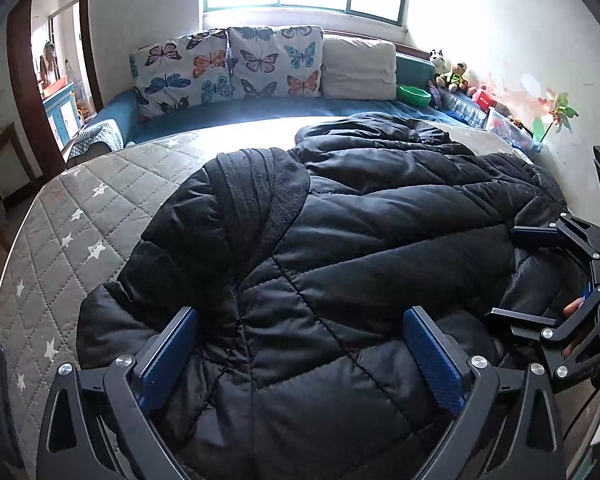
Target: Fold large clothes
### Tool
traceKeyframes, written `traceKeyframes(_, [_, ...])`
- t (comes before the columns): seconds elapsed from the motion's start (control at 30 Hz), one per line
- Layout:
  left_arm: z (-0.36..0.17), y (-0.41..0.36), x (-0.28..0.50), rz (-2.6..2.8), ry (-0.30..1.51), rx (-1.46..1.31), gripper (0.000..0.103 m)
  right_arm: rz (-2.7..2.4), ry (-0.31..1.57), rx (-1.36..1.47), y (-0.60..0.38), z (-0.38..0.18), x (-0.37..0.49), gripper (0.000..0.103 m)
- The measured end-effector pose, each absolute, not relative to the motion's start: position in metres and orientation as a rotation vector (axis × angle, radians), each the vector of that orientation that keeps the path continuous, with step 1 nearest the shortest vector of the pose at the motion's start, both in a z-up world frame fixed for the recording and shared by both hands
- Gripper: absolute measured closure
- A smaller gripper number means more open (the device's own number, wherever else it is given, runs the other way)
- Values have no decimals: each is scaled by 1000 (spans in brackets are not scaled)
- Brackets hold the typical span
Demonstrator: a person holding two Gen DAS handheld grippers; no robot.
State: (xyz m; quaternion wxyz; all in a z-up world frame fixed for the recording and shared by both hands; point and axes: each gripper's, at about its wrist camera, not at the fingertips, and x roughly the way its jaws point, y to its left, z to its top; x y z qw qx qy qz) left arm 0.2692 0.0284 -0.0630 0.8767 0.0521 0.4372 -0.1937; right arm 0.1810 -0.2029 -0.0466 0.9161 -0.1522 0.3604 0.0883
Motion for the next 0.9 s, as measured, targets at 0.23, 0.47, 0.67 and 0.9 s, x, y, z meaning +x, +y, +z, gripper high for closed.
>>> traceKeyframes(0.23, [-65,25,272,-402,910,114,0,183,751,-313,-203,-49,185,0])
traceKeyframes(0.47, [-64,26,271,-396,909,111,0,195,731,-329,-205,-46,181,0])
traceKeyframes(0.67, [-65,27,271,-397,908,99,0,189,721,-331,-211,-32,156,0])
traceKeyframes(0.9, [-66,27,270,-398,906,99,0,125,723,-282,-257,-22,133,0])
